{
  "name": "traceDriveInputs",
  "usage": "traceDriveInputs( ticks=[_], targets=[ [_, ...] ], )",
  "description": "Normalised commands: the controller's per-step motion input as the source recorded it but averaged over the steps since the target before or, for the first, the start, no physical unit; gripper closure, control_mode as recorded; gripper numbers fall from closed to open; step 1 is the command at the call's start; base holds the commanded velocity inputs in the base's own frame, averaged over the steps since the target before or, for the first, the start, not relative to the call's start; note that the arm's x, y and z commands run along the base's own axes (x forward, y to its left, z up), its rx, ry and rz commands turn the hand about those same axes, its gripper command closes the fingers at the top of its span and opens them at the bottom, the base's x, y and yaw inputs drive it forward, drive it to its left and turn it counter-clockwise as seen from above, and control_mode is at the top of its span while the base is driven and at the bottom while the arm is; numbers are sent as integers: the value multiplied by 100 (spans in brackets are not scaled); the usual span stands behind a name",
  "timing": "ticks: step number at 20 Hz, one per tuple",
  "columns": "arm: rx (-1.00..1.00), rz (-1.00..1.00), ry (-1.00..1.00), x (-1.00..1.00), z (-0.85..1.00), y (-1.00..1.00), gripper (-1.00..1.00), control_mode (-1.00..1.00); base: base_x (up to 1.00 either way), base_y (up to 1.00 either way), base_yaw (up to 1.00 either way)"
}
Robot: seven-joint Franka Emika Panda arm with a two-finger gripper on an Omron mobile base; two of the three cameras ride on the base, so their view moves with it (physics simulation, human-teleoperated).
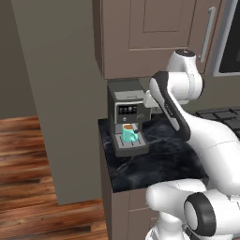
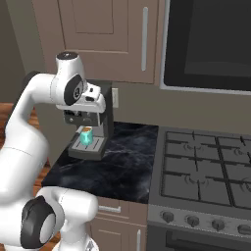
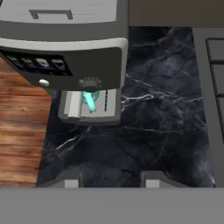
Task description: Pick up the brewed coffee from the coffee machine and place it next to the breakfast plate on the dining counter.
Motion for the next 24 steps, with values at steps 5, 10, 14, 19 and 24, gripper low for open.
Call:
traceDriveInputs(
  ticks=[5,10,14,19,24],
  targets=[
    [0,4,-2,-5,-2,-4,-100,-100,0,0,0],
    [0,34,-19,-18,-45,0,-100,-100,0,0,0],
    [0,36,-26,-2,-51,0,-100,-100,0,0,0],
    [0,31,-8,0,-51,0,-100,-100,0,0,0],
    [0,25,-4,0,-43,0,-100,-100,0,0,0]
  ],
)
